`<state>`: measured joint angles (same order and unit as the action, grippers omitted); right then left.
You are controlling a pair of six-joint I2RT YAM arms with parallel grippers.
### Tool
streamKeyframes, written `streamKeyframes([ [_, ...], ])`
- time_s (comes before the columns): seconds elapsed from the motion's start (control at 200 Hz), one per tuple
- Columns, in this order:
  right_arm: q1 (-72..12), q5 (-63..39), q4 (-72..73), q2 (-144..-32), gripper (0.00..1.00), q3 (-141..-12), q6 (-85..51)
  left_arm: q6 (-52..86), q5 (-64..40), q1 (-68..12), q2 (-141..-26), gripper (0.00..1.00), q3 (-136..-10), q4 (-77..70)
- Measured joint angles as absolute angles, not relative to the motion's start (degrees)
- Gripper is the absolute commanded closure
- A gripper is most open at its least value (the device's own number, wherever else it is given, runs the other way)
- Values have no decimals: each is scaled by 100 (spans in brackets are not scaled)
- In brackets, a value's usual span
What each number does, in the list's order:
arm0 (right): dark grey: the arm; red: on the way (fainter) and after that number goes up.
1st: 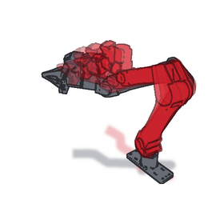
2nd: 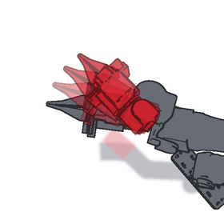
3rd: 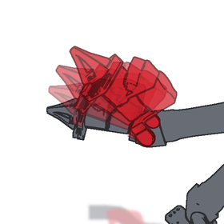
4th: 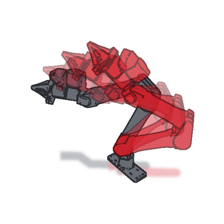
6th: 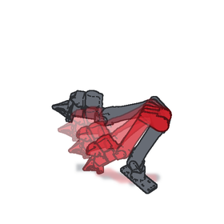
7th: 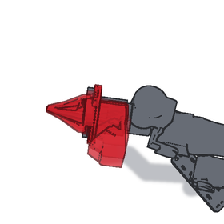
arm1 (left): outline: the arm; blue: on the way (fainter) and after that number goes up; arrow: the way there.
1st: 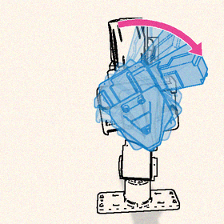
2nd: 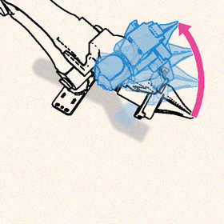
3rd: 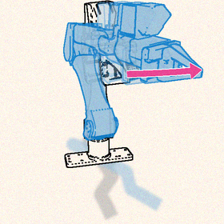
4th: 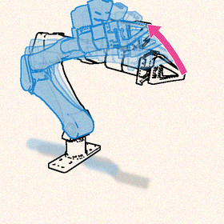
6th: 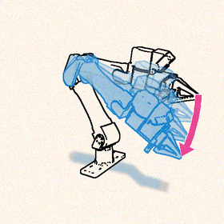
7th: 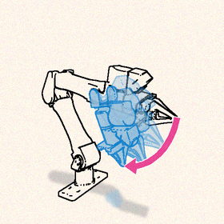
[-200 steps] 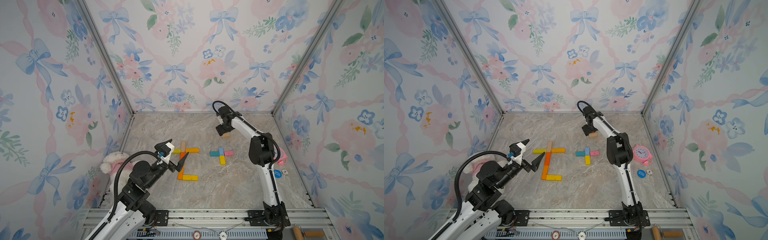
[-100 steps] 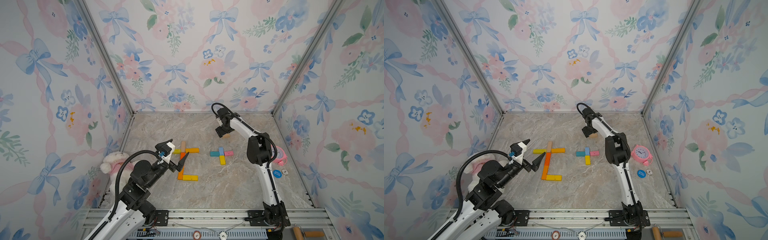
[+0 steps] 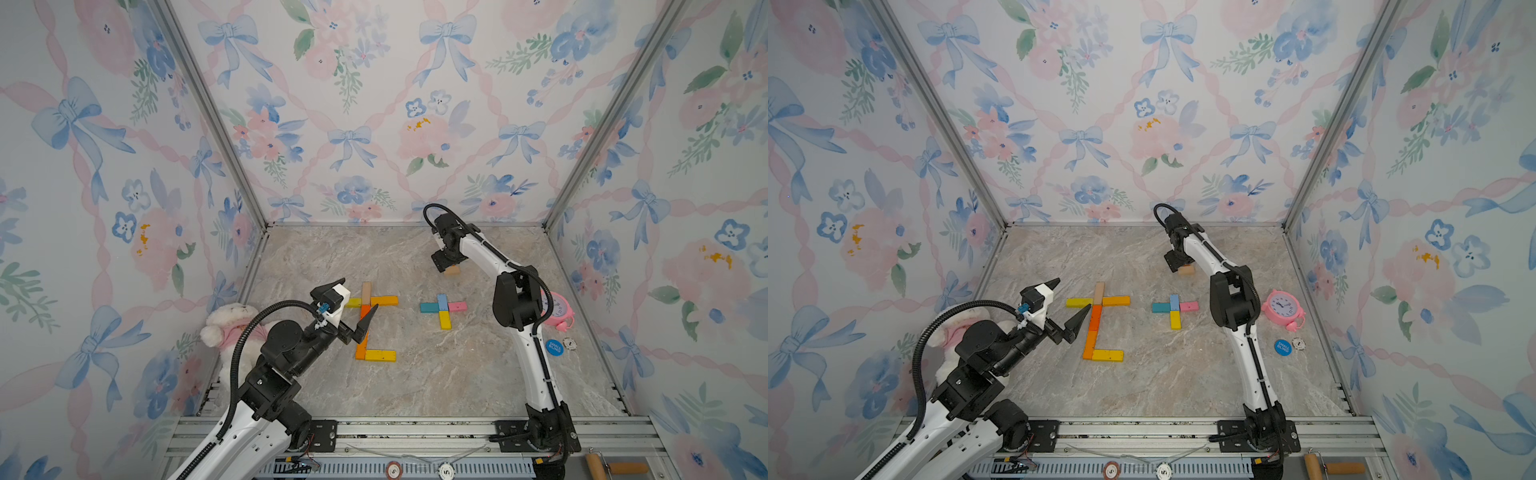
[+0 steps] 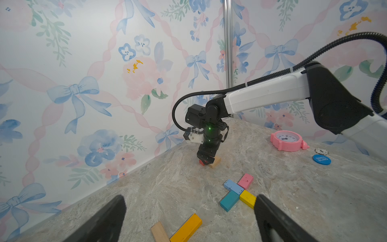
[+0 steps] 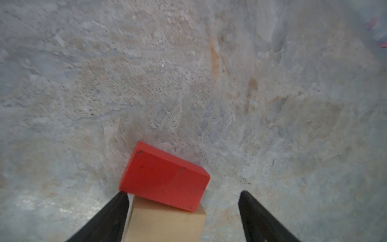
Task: Assemble the letter t with building blocks
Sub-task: Pick up the building block from the center of the board.
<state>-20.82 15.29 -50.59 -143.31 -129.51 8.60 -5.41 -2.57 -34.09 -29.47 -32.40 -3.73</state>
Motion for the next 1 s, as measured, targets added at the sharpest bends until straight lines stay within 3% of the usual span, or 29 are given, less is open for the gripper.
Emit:
streamKeyframes([
  [0.325,-2027,1505,-5312,-14805,21,-13749,862,-541,-255,-3409,-2995,2,-3240,-373],
  [0.665,-1920,1258,-5470,-15036,37,-14195,954,-543,-252,-3409,-3030,2,-3240,-373],
  [1.0,-1883,884,-5463,-15126,45,-14230,982,-548,-250,-3409,-3085,2,-3240,-370],
])
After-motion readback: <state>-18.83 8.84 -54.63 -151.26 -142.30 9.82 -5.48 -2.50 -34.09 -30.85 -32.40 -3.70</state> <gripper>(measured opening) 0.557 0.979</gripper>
